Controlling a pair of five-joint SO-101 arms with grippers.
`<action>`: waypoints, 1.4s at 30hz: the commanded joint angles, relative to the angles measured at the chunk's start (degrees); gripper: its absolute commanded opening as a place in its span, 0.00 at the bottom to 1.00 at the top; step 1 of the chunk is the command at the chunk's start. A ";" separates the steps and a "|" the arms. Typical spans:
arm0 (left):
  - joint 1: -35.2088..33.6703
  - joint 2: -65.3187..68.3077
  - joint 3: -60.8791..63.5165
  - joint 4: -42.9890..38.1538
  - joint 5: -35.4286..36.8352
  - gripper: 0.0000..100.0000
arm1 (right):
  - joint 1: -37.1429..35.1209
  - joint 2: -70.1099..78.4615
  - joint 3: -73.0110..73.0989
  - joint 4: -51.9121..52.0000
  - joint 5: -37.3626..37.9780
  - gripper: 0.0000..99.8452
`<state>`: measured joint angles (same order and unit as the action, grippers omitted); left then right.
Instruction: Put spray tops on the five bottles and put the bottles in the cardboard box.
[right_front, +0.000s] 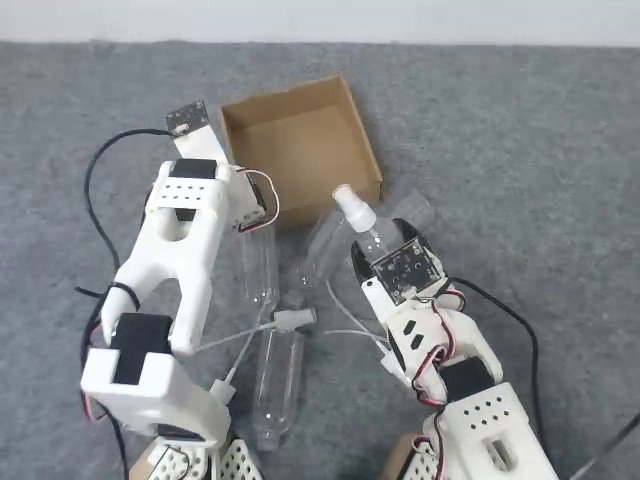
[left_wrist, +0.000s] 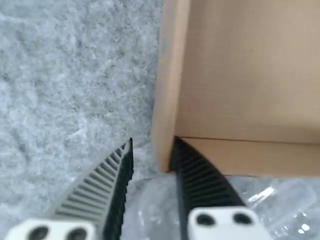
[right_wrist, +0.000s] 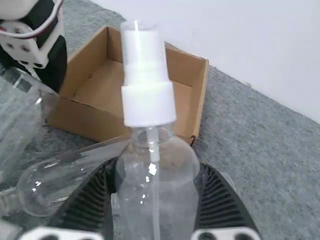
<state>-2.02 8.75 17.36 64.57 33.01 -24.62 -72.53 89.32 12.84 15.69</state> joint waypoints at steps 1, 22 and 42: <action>-0.53 -0.88 -3.12 0.97 -3.25 0.05 | 0.84 -1.89 -5.54 -1.10 -0.70 0.03; -3.69 -0.88 -9.45 12.04 -21.80 0.07 | 0.92 -1.89 -5.54 -1.19 -0.70 0.03; -4.57 -13.10 -7.69 18.37 -15.30 0.20 | 0.84 -1.89 -5.54 -1.19 -0.70 0.03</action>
<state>-6.24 2.07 8.92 82.33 17.01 -24.62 -72.53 88.62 12.84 15.69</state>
